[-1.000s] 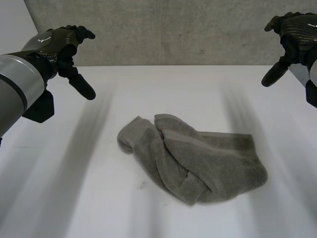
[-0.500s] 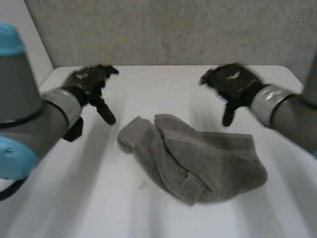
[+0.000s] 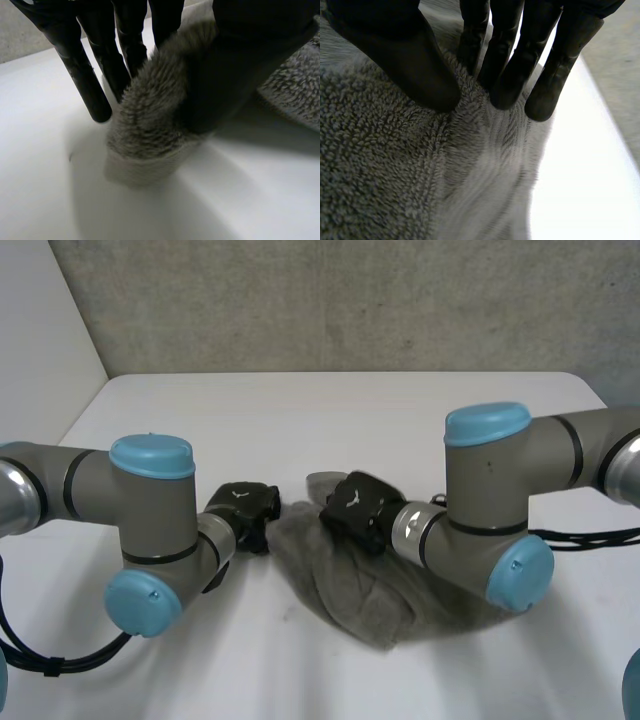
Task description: Fold the towel.
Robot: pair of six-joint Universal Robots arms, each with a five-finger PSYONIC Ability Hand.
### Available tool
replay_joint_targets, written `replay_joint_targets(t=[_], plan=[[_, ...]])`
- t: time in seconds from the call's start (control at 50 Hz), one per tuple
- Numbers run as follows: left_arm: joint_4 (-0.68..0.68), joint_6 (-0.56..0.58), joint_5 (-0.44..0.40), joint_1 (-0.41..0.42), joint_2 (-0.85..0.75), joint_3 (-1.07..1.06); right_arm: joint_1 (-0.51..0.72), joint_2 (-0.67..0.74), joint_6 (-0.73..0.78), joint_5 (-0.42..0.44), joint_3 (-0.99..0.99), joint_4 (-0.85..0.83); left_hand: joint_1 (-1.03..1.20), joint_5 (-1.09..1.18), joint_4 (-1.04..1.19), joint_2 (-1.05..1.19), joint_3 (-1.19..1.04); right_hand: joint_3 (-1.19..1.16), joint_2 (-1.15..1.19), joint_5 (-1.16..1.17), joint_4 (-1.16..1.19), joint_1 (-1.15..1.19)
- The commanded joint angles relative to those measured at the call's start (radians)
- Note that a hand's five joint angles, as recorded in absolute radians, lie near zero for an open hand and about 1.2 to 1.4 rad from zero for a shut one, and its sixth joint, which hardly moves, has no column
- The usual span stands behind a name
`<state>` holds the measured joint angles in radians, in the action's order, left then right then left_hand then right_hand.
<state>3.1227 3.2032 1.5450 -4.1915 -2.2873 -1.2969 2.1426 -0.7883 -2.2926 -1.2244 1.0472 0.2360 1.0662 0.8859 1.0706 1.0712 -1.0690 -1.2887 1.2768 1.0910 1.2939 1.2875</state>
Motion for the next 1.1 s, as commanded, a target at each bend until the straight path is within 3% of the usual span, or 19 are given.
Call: replay_joint_targets(t=[0.02, 0.12, 0.18, 0.3, 0.4, 0.46, 0.5, 0.52, 0.54, 0.56, 0.58, 0.6, 0.62, 0.64, 0.68, 0.7, 0.84, 0.96, 1.1], plan=[[0.004, -0.002, 0.017, 0.002, 0.071, 0.018, -0.023, -0.106, -0.11, -0.129, -0.052, -0.083, 0.33, 0.336, 0.326, 0.325, -0.327, -0.108, 0.119, 0.131, 0.102, 0.109], [0.004, -0.006, 0.055, -0.011, 0.231, 0.001, -0.108, -0.296, -0.303, -0.213, 0.031, -0.184, 0.33, 0.336, 0.326, 0.325, -0.327, -0.108, 0.119, 0.131, 0.102, 0.109], [0.002, -0.014, 0.101, -0.031, 0.339, -0.041, -0.127, -0.341, -0.324, -0.213, 0.066, -0.181, 0.33, 0.336, 0.326, 0.325, -0.327, -0.108, 0.119, 0.131, 0.102, 0.109], [0.004, -0.005, 0.106, -0.068, 0.517, -0.234, -0.167, -0.497, -0.32, -0.185, 0.309, -0.168, 0.33, 0.336, 0.326, 0.325, -0.327, -0.108, 0.119, 0.131, 0.102, 0.109], [-0.004, 0.004, 0.104, -0.068, 0.647, -0.434, -0.211, -0.565, -0.217, -0.127, 0.527, -0.11, 0.33, 0.336, 0.326, 0.325, -0.327, -0.108, 0.119, 0.131, 0.102, 0.109], [-0.006, 0.033, 0.084, -0.062, 0.722, -0.568, -0.253, -0.609, -0.07, -0.087, 0.665, 0.008, 0.33, 0.336, 0.326, 0.325, -0.327, -0.108, 0.119, 0.131, 0.102, 0.109], [-0.006, 0.062, 0.066, -0.061, 0.756, -0.628, -0.292, -0.628, 0.123, -0.058, 0.772, 0.145, 0.33, 0.336, 0.326, 0.325, -0.327, -0.108, 0.119, 0.131, 0.102, 0.109], [-0.006, 0.102, 0.041, -0.062, 0.782, -0.68, -0.293, -0.628, 0.124, -0.058, 0.772, 0.146, 0.33, 0.336, 0.326, 0.325, -0.327, -0.108, 0.119, 0.131, 0.102, 0.109], [-0.006, 0.103, 0.041, -0.062, 0.782, -0.68, -0.314, -0.632, 0.19, -0.053, 0.796, 0.199, 0.33, 0.336, 0.326, 0.325, -0.327, 0.086, -0.074, -0.063, -0.091, -0.085], [-0.007, 0.15, 0.015, -0.065, 0.796, -0.723, -0.329, -0.637, 0.22, -0.046, 0.804, 0.215, 0.217, 0.223, 0.213, 0.212, -0.214, 0.44, -0.428, -0.417, -0.445, -0.439], [-0.01, 0.206, -0.012, -0.07, 0.804, -0.76, -0.329, -0.637, 0.22, -0.046, 0.804, 0.215, -0.043, -0.037, -0.047, -0.048, 0.046, 0.443, -0.431, -0.42, -0.449, -0.442], [-0.01, 0.207, -0.013, -0.07, 0.804, -0.76, -0.331, -0.646, 0.199, -0.044, 0.794, 0.195, -0.045, -0.04, -0.05, -0.05, 0.048, 0.687, -0.676, -0.664, -0.693, -0.686], [-0.015, 0.262, -0.032, -0.073, 0.809, -0.781, -0.331, -0.646, 0.199, -0.044, 0.794, 0.195, -0.342, -0.336, -0.346, -0.347, 0.345, 0.69, -0.678, -0.667, -0.695, -0.689], [-0.016, 0.315, -0.042, -0.079, 0.81, -0.789, -0.333, -0.664, 0.147, -0.046, 0.772, 0.162, -0.638, -0.633, -0.643, -0.643, 0.641, 0.861, -0.85, -0.838, -0.867, -0.86], [-0.016, 0.316, -0.042, -0.079, 0.81, -0.789, -0.334, -0.698, -0.003, -0.046, 0.708, 0.099, -0.641, -0.636, -0.646, -0.646, 0.644, 1.001, -0.989, -0.978, -1.006, -0.999], [-0.015, 0.363, -0.04, -0.093, 0.813, -0.782, -0.334, -0.698, -0.004, -0.046, 0.708, 0.098, -0.892, -0.886, -0.896, -0.897, 0.894, 1.001, -0.989, -0.978, -1.006, -1.0], [0.0, 0.382, -0.046, -0.113, 0.818, -0.661, -0.391, -0.706, -0.292, -0.038, 0.629, 0.016, -0.888, -0.882, -0.892, -0.893, 0.891, 1.013, -1.001, -0.99, -1.018, -1.012], [0.051, 0.273, -0.045, -0.116, 0.753, -0.545, -0.394, -0.672, -0.334, -0.047, 0.629, -0.03, -0.847, -0.841, -0.851, -0.852, 0.85, 0.995, -0.983, -0.972, -1.001, -0.994], [0.056, 0.193, -0.042, -0.111, 0.544, -0.435, -0.435, -0.571, -0.332, -0.06, 0.616, -0.041, -0.68, -0.674, -0.684, -0.685, 0.683, 0.94, -0.928, -0.916, -0.945, -0.938]])
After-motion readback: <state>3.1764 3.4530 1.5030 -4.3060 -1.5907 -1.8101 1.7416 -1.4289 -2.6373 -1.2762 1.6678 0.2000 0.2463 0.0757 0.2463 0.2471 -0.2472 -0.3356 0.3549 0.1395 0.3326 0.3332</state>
